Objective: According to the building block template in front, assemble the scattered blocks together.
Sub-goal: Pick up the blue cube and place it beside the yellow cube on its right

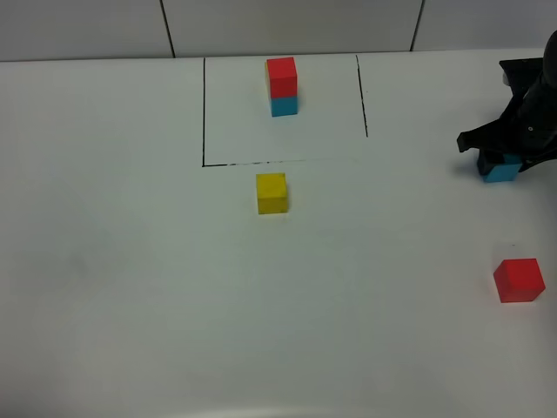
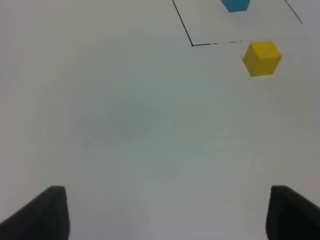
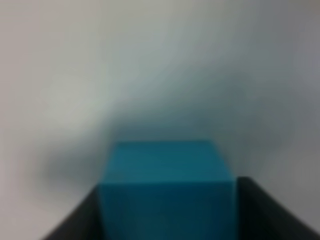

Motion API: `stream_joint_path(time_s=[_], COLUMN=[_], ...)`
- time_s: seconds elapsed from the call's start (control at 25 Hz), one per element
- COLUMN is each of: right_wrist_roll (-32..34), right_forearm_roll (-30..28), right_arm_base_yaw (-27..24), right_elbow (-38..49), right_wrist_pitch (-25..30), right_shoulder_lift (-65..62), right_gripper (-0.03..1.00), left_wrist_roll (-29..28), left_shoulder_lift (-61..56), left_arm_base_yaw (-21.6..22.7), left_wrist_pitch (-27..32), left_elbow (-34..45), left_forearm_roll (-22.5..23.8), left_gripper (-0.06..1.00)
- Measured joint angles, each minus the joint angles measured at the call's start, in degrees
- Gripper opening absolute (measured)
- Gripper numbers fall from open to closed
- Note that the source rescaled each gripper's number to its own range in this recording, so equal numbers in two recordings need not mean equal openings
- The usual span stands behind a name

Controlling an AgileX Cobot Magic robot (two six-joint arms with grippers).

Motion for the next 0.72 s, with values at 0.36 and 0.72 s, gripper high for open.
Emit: stream_joint_path(time_s=[0.36,0.72], right_wrist_roll=[-2.5,-17.7], right_forearm_roll=[-6.7,-12.9], right_arm_base_yaw=[3.5,17.4], right_elbow=[-0.1,-0.2], right_wrist_pitch=[1.7,11.9], right_shoulder_lift=[-1.8,-16.2], right_gripper=[0.01,0.01], left_wrist_roll=[0.0,0.0], left_shoulder_lift=[0.0,0.0], left_arm_base_yaw=[0.0,0.0], left_wrist_pitch=[0.0,0.0], left_elbow=[0.0,0.0], left_forearm_roll=[0.0,0.0], left_gripper=[0.76,0.76])
